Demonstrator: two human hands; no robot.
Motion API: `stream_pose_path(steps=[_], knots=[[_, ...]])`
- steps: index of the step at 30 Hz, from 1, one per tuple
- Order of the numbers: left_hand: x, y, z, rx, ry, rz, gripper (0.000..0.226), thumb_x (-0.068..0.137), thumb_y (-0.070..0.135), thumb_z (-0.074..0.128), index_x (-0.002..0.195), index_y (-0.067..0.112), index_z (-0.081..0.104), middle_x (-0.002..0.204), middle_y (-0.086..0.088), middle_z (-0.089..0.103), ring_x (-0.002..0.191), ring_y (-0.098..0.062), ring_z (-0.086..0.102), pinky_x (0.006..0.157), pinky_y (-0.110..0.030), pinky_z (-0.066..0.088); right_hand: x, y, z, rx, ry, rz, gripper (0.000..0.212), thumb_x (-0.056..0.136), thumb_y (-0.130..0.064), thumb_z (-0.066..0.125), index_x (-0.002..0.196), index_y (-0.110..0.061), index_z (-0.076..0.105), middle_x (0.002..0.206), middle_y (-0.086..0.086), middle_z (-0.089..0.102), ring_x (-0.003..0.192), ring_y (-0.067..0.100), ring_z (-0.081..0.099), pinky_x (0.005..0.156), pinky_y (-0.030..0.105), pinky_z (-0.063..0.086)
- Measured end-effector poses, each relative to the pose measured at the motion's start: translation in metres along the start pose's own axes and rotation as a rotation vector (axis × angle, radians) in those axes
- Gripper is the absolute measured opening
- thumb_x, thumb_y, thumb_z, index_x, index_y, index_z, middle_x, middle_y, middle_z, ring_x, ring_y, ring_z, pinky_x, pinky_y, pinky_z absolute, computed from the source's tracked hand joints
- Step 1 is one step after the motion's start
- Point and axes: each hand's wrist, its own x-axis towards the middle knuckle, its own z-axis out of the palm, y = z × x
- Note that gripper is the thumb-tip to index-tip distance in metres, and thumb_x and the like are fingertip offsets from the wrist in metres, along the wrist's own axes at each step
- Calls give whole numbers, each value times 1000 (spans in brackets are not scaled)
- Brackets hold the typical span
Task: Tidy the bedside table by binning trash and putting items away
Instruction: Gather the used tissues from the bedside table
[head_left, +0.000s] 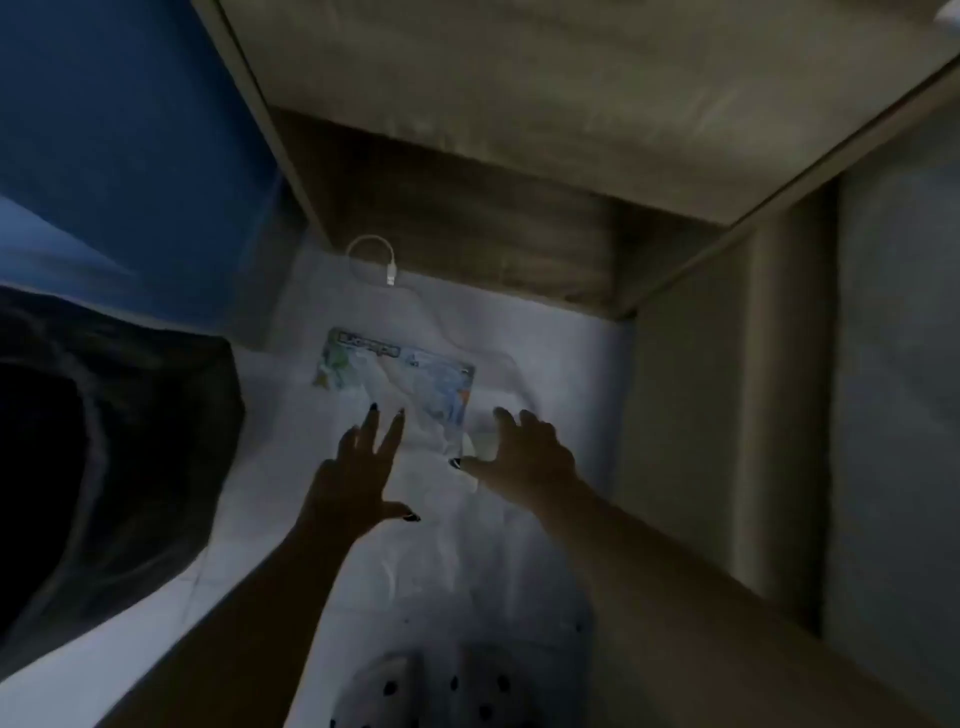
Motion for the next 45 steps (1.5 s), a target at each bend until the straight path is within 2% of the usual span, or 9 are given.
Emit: stream_pose_path(steps=[4, 9, 13, 16, 20, 24, 30, 37, 45], knots=[[20, -17, 32, 167, 31, 38, 124, 42, 55, 87, 144, 10, 34, 139, -25, 44, 104, -39, 58, 63, -43, 57, 26, 6, 33, 28, 29, 51, 82, 79, -61, 60, 143, -22, 29, 152, 10, 25, 136, 34, 30, 102, 47, 42], [30, -27, 39, 186, 149, 244, 56, 38, 18, 96, 84, 5, 67, 72, -12, 65, 57, -25, 64, 41, -25, 53, 28, 7, 36, 153, 68, 87, 61, 79, -51, 55, 129, -17, 48, 130, 11, 47, 120, 32, 46, 95, 45, 48], [2, -7, -6, 53, 74, 166, 30, 83, 11, 68, 108, -2, 59, 100, -21, 60, 93, -37, 59, 72, -43, 53, -2, 0, 1, 325, 68, 141, 60, 73, -53, 48, 118, -14, 56, 116, 13, 58, 108, 34, 56, 85, 37, 50], [-37, 13, -58, 70, 65, 106, 33, 92, 22, 56, 120, 4, 52, 114, -15, 55, 108, -31, 52, 80, -39, 47, -49, -7, -42, 343, 79, 136, 56, 77, -51, 49, 118, -14, 58, 118, 13, 59, 111, 35, 55, 87, 36, 48], [-94, 43, -144, 10, 68, 55, 30, 93, 24, 53, 119, 8, 52, 117, -11, 55, 109, -26, 53, 86, -36, 48, -123, -19, -122, 338, 109, 111, 44, 87, -41, 52, 116, -8, 60, 116, 13, 62, 110, 33, 55, 92, 36, 45], [-137, 74, -231, -17, 109, 37, 35, 94, 26, 53, 124, 8, 51, 123, -11, 56, 114, -25, 53, 94, -33, 44, -180, -29, -197, 344, 156, 103, 66, 66, -59, 35, 105, -14, 63, 105, 11, 65, 99, 31, 60, 83, 32, 45], [-175, 120, -333, -70, 215, 53, 32, 94, 25, 52, 120, 7, 53, 118, -11, 57, 109, -25, 56, 88, -33, 45, -235, -41, -291, 373, 222, 53, 40, 84, -39, 58, 115, -13, 61, 109, 9, 66, 101, 26, 61, 84, 31, 49], [-174, 145, -429, -128, 341, 11, 44, 97, 28, 46, 135, 6, 43, 136, -14, 50, 121, -29, 51, 98, -35, 40, -235, -44, -362, 446, 331, -15, 40, 86, -38, 58, 117, -12, 61, 110, 9, 66, 87, 17, 59, 64, 24, 42], [-108, 168, -545, -199, 628, 77, 44, 96, 24, 50, 133, 2, 43, 130, -20, 52, 117, -32, 52, 94, -37, 42, -181, -63, -470, 476, 561, -22, 43, 87, -36, 58, 123, -13, 58, 112, 15, 63, 99, 32, 60, 72, 26, 38]])
